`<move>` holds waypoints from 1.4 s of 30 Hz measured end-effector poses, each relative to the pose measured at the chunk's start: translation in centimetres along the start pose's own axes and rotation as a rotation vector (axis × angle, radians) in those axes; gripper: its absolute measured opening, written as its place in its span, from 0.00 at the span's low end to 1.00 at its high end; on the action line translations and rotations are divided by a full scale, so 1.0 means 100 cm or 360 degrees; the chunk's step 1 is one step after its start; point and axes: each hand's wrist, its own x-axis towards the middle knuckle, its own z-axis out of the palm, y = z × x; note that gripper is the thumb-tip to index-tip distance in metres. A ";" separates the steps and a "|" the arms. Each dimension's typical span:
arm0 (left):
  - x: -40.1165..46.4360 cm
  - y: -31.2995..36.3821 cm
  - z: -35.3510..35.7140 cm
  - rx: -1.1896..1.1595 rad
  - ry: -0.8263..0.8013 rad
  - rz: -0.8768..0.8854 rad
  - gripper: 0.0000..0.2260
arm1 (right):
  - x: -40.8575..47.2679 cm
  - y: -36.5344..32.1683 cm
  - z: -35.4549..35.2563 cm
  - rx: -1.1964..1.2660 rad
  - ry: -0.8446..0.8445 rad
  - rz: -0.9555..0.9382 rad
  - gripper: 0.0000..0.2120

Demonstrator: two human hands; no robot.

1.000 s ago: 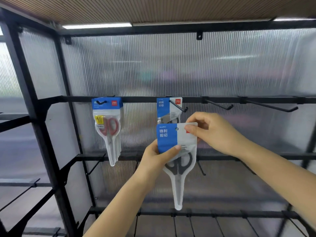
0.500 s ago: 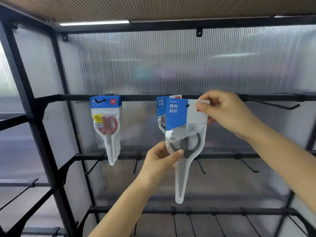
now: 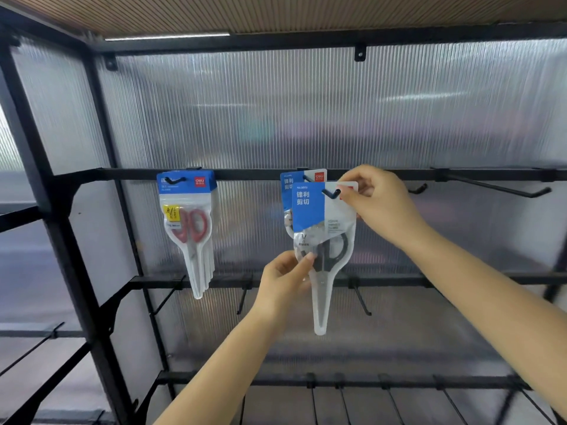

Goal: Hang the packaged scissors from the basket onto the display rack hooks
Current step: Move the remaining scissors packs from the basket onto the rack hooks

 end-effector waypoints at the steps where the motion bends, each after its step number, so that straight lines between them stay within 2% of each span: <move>1: 0.008 -0.002 -0.001 0.0020 0.0048 -0.0011 0.05 | 0.005 0.005 0.005 -0.0026 0.0047 -0.0015 0.02; 6: 0.049 -0.008 -0.003 0.0138 0.0225 -0.0070 0.05 | 0.034 0.025 0.028 -0.0192 0.0195 -0.0102 0.05; 10: 0.076 -0.014 -0.006 0.0231 0.0328 -0.0089 0.06 | 0.051 0.035 0.040 -0.0321 0.0151 -0.0220 0.05; 16: 0.097 -0.017 -0.005 0.0271 0.0426 -0.0116 0.04 | 0.063 0.047 0.049 -0.0483 0.0127 -0.0215 0.06; 20: 0.099 -0.017 -0.005 0.0238 0.0482 -0.0118 0.04 | 0.055 0.048 0.048 -0.0514 0.0057 -0.0205 0.11; 27: 0.105 -0.019 -0.010 0.0341 0.0725 -0.0152 0.08 | 0.031 0.042 0.047 -0.0725 -0.0057 -0.0144 0.28; 29: 0.098 -0.019 -0.012 0.0467 0.0820 -0.0102 0.12 | 0.021 0.040 0.048 -0.0790 -0.0075 -0.0083 0.29; 31: 0.085 -0.019 -0.012 0.0722 0.0840 0.0081 0.13 | 0.008 0.038 0.046 -0.0871 -0.0075 -0.0047 0.30; 34: 0.069 -0.019 -0.012 0.1235 0.0675 0.0625 0.09 | -0.017 0.039 0.041 -0.1117 -0.0062 -0.0096 0.29; 37: 0.060 -0.026 -0.003 0.1576 0.0342 0.1147 0.07 | -0.049 0.046 0.032 -0.1391 -0.0099 -0.0062 0.28; 39: 0.052 -0.037 0.011 0.1676 0.0081 0.1326 0.08 | -0.075 0.052 0.025 -0.1460 -0.0092 0.0057 0.28; 42: 0.038 -0.056 0.037 0.1762 -0.0353 0.1386 0.13 | -0.123 0.065 0.009 -0.1571 -0.0037 0.0228 0.27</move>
